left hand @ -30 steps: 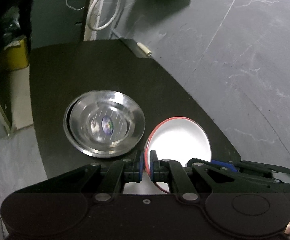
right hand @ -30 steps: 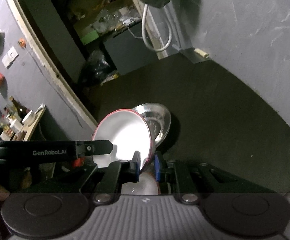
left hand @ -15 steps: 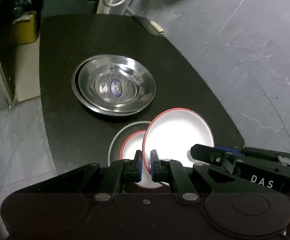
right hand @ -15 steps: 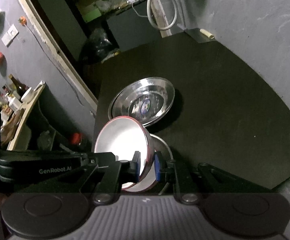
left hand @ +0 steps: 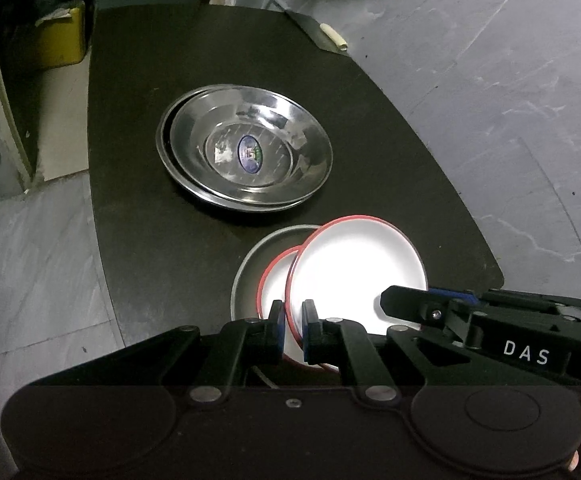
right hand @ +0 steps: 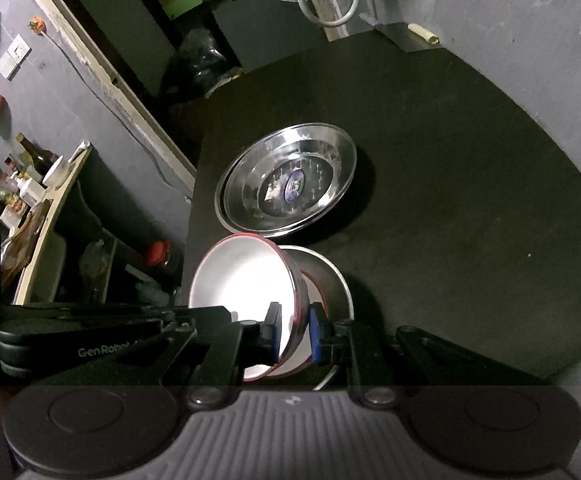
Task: Organize plates and bowls
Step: 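Lower the second white bowl into the stacked bowls and open both tools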
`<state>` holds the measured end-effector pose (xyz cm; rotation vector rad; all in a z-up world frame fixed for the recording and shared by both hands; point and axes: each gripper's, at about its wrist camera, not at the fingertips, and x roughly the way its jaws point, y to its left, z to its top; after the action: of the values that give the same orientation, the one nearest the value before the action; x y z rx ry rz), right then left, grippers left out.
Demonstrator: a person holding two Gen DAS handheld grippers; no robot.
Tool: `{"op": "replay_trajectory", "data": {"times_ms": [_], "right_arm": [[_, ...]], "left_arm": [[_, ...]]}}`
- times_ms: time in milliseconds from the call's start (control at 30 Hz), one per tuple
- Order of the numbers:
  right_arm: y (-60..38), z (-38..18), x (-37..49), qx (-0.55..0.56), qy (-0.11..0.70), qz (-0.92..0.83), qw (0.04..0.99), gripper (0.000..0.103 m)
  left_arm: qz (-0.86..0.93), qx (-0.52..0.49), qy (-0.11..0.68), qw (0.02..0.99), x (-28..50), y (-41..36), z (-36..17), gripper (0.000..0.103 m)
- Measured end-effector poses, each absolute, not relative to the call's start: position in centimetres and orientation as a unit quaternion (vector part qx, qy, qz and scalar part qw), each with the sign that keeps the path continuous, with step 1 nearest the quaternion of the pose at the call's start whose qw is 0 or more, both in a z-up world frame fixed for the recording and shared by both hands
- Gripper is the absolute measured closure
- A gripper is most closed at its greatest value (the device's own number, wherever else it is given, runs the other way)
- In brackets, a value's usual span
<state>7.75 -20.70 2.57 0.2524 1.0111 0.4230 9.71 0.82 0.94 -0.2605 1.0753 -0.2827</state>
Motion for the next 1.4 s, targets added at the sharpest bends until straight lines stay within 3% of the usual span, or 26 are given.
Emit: {"op": "replay_trajectory", "data": {"times_ms": [1400], "right_arm": [[-21.0,0.6,9.5,0.132,0.525,0.209,0.814,0.085]], "left_arm": [[-0.118,-0.105,0.533,0.832,10.5,0.0,0.5,0.091]]}}
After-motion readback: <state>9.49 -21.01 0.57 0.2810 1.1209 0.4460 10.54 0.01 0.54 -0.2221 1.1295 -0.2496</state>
